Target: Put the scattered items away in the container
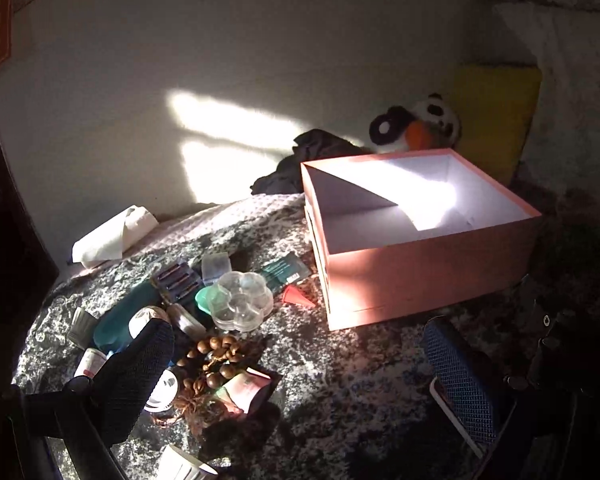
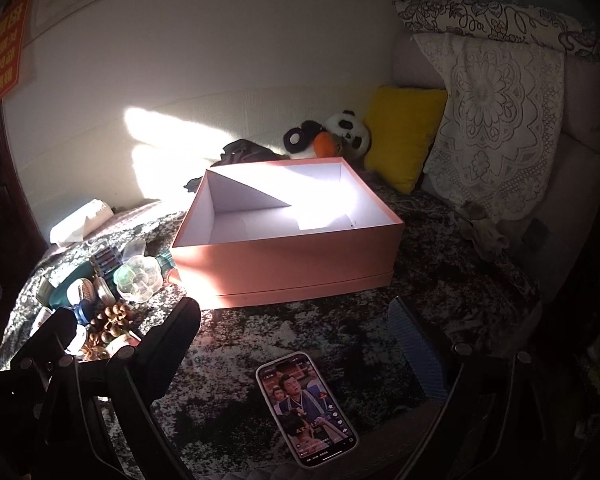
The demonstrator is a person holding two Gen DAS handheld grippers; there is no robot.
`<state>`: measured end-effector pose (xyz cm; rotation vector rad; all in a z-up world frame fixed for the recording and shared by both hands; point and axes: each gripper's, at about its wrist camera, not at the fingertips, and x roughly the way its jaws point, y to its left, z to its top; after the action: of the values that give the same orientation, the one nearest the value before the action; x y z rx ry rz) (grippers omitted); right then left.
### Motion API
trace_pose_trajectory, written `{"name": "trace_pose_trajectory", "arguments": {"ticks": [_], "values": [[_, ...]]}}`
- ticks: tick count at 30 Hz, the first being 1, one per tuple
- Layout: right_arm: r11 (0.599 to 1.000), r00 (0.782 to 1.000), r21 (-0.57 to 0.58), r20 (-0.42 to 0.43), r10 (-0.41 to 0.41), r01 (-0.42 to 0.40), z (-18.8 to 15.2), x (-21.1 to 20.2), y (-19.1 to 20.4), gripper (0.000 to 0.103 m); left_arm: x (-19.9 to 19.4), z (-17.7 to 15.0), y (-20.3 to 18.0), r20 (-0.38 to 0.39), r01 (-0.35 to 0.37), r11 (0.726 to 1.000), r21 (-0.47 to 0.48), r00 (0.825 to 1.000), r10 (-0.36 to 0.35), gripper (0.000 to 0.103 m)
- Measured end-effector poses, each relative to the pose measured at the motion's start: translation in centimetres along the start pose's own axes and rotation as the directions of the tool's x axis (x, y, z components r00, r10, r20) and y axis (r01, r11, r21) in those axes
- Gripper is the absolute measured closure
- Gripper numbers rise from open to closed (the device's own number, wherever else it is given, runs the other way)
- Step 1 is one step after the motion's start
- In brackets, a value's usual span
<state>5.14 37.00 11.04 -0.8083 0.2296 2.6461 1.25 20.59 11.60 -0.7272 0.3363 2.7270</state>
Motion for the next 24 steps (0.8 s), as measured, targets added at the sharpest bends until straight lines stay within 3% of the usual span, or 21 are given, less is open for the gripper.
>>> {"name": "trace_pose_trajectory", "arguments": {"ticks": [14, 24], "values": [[1.0, 1.0, 0.009, 0.004, -0.011, 0.011, 1.7, 0.6, 0.8, 0.006, 0.5, 1.7, 1.1, 0.001, -0.001, 1.0, -0.018, 1.0, 0.001, 0.0], [0.998, 1.0, -0.052, -0.009, 0.025, -0.025, -0.1, -1.0, 4.9, 0.006, -1.5, -1.5, 5.0, -0.04, -0.051, 0.996, -0.076, 0.998, 0.048, 0.0]]}}
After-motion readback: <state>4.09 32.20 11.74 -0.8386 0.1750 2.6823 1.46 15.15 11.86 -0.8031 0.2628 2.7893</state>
